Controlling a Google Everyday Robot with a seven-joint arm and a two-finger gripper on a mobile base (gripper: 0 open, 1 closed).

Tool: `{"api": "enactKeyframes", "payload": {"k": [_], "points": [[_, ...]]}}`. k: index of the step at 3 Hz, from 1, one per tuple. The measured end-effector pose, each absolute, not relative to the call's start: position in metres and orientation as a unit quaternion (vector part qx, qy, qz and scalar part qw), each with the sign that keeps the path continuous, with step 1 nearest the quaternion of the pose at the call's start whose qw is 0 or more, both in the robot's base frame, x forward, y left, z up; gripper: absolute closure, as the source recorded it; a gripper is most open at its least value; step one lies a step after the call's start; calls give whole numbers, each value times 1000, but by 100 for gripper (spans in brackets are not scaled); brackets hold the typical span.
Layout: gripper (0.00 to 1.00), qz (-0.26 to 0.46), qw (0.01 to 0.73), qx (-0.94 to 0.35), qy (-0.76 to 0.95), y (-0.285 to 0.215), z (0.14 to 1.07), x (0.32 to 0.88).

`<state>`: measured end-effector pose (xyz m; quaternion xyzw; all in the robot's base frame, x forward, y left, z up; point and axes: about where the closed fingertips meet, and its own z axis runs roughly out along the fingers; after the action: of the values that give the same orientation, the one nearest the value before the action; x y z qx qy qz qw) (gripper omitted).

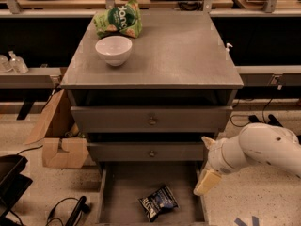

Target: Pick blue chip bag from bottom drawer and place on counter

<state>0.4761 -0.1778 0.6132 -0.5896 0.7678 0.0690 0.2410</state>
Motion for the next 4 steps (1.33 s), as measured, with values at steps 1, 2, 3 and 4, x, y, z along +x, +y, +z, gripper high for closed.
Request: {"api": "enactKeyframes", "payload": {"k": [1,2,3,4], "points": [[0,86,250,-597,757,-158,546,494],[0,92,276,-606,740,-144,469,523],[0,101,286,-618,725,-135,398,534],[0,98,280,-618,728,-145,354,520]]}}
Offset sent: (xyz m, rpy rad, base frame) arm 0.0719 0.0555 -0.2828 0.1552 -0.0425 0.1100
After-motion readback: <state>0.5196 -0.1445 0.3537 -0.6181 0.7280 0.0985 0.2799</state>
